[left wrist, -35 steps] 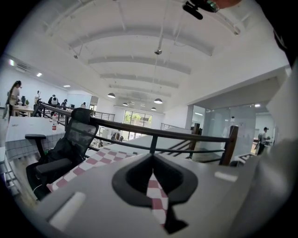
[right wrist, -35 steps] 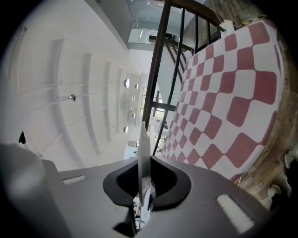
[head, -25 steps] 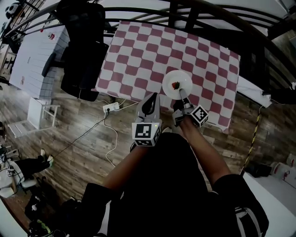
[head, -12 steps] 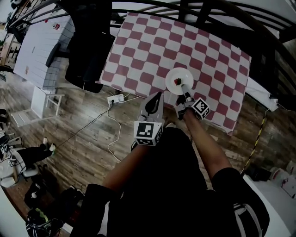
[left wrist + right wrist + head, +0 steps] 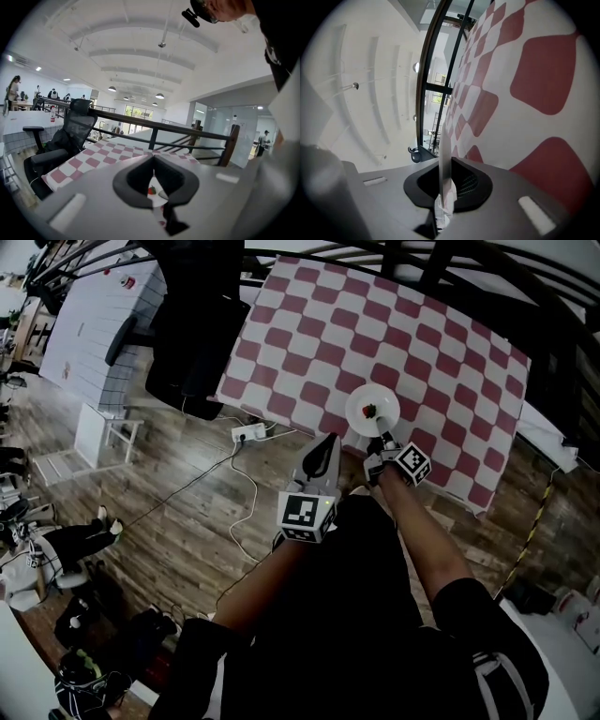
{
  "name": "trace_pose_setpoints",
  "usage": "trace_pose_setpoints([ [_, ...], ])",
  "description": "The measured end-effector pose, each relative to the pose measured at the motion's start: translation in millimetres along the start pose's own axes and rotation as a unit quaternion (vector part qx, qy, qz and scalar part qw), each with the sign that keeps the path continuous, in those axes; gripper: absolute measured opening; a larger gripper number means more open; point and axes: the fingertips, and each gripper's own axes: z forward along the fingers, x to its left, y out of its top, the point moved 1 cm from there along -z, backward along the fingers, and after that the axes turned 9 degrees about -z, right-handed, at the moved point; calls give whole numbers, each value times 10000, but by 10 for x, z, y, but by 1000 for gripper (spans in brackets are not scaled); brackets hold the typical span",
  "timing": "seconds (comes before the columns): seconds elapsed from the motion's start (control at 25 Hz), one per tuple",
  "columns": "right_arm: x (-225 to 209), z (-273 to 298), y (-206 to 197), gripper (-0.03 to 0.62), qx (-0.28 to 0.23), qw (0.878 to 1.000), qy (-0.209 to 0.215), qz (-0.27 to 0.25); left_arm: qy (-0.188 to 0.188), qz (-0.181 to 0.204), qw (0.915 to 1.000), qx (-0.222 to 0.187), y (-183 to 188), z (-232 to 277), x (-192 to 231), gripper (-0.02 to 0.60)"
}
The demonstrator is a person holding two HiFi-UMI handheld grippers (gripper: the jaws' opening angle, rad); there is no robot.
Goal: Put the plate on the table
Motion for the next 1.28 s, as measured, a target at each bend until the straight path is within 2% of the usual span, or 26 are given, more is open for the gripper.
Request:
trace_pose_setpoints([
  [0.56, -263, 58, -210, 23, 311, 9963, -783, 167, 122, 28, 9999, 51, -77, -142, 127, 9],
  [0.8, -287, 55, -240, 40, 516, 9919, -1153, -129, 58, 77, 9999, 65, -60, -237, 164, 9],
  [1.0, -376, -64, -225, 46, 627, 9825, -1692, -462, 29, 88, 10000, 8, -10, -337, 192, 9],
  [1.28, -423, -306, -281, 67, 797, 9690, -2159, -900, -62, 64, 10000, -17, -2, -507, 221, 9],
])
